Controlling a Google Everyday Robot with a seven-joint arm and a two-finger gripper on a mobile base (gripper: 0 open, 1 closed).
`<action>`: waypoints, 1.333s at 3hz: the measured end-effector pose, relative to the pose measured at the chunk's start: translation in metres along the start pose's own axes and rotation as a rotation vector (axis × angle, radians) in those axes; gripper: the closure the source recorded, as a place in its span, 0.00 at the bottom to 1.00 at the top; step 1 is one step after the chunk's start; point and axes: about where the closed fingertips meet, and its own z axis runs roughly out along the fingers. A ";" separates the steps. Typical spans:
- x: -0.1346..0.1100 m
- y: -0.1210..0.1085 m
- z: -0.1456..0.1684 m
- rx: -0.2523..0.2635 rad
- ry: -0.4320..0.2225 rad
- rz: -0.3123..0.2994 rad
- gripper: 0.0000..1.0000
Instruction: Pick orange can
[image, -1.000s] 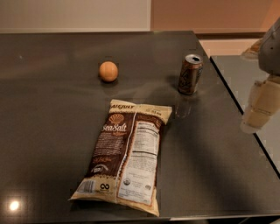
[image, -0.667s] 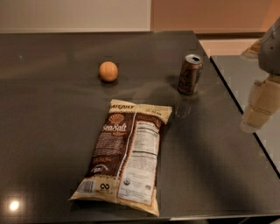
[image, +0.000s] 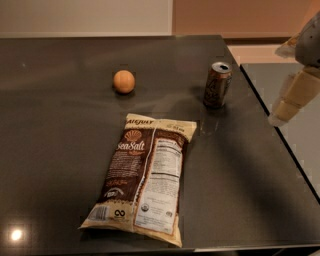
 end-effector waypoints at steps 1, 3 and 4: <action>0.001 -0.031 0.011 0.027 -0.044 0.044 0.00; -0.007 -0.079 0.044 0.057 -0.147 0.127 0.00; -0.017 -0.090 0.072 0.034 -0.172 0.160 0.00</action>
Offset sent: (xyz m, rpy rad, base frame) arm 0.0972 -0.0253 -0.0161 0.1778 -0.0971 -0.1330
